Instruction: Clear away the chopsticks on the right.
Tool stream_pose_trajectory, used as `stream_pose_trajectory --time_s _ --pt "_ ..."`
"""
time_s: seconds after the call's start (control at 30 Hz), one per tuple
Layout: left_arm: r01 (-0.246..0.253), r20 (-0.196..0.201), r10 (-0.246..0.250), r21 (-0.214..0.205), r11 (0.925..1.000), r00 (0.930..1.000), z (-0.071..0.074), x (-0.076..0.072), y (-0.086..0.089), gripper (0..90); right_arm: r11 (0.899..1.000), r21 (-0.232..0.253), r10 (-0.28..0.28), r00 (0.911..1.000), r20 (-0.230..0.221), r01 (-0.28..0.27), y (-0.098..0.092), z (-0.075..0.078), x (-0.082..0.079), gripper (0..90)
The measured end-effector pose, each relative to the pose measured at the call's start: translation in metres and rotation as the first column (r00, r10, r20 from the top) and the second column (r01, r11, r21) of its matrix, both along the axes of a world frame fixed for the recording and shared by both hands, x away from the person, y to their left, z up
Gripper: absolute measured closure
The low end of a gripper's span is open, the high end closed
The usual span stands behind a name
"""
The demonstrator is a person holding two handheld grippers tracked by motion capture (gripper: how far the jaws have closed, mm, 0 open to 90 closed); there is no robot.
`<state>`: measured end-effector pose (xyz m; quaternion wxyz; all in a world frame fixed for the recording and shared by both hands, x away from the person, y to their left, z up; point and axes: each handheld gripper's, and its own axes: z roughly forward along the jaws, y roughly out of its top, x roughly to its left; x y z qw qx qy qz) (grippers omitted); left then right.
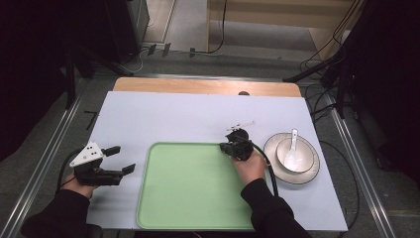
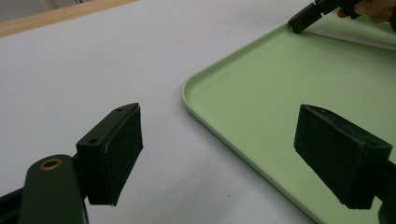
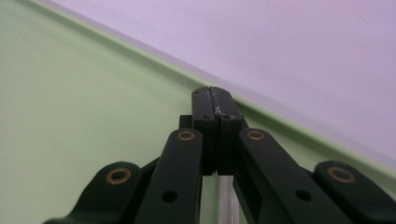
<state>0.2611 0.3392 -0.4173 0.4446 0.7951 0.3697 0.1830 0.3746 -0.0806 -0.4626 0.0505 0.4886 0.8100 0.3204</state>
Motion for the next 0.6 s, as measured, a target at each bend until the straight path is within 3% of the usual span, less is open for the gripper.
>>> stream_pose_trajectory --time_s 0.33,0.6 --pt "0.001 0.0 -0.001 0.001 1.0 1.0 0.0 0.0 0.0 15.6 0.996 0.005 -0.086 0.996 0.025 0.086 -0.023 -0.003 -0.007 90.0" --pt "0.005 0.001 -0.005 -0.001 1.0 1.0 0.0 0.001 0.0 15.6 0.992 0.005 -0.124 0.9913 0.042 0.124 -0.036 -0.005 -0.012 90.0"
